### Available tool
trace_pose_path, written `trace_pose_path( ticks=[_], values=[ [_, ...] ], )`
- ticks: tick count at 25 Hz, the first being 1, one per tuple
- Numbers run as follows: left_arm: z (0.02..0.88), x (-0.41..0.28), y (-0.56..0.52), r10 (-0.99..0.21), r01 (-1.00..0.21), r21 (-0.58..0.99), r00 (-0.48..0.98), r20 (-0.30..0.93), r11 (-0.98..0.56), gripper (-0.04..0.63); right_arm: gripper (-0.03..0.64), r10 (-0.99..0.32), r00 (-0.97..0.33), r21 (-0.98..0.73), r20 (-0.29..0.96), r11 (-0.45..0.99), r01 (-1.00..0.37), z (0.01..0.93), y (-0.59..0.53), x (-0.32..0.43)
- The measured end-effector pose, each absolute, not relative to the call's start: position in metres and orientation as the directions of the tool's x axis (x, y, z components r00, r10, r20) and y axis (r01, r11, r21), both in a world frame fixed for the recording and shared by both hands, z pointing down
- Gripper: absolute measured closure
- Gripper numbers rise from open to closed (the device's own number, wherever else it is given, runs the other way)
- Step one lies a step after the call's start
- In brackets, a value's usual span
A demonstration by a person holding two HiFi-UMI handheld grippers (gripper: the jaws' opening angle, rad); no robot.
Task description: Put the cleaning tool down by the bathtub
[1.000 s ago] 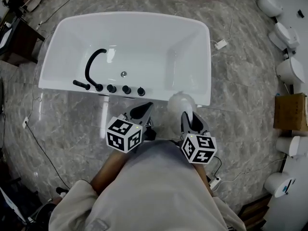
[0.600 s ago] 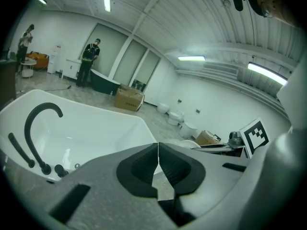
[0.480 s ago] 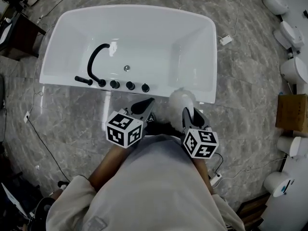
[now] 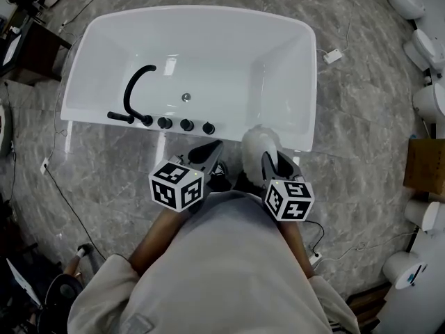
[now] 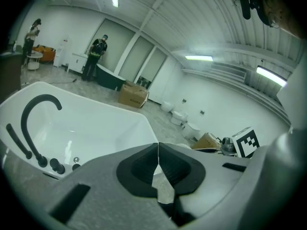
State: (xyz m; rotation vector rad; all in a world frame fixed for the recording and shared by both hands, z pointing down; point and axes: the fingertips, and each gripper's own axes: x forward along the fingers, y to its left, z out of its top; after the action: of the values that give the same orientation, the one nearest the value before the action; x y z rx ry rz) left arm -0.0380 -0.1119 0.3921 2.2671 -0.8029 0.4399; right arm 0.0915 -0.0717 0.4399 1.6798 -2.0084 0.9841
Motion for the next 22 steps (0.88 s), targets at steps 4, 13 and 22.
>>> trace_pose_path(
  ticks=[4, 13, 22],
  values=[
    [0.394, -0.028, -0.119, -0.430, -0.663, 0.495, 0.745, 0.509, -0.562, 0.586, 0.528, -0.708, -0.252, -0.291, 0.659, 0.068, -0.954, 0.446, -0.079, 0.102],
    [0.404, -0.006, -0.123, -0.403, -0.662, 0.495, 0.743, 0.534, -0.563, 0.586, 0.528, -0.675, -0.281, -0.303, 0.682, 0.089, -0.949, 0.464, -0.092, 0.115],
    [0.407, -0.012, -0.131, -0.409, -0.685, 0.484, 0.721, 0.559, -0.545, 0.586, 0.528, -0.640, -0.314, -0.318, 0.701, 0.114, -0.941, 0.483, -0.104, 0.111]
  ],
)
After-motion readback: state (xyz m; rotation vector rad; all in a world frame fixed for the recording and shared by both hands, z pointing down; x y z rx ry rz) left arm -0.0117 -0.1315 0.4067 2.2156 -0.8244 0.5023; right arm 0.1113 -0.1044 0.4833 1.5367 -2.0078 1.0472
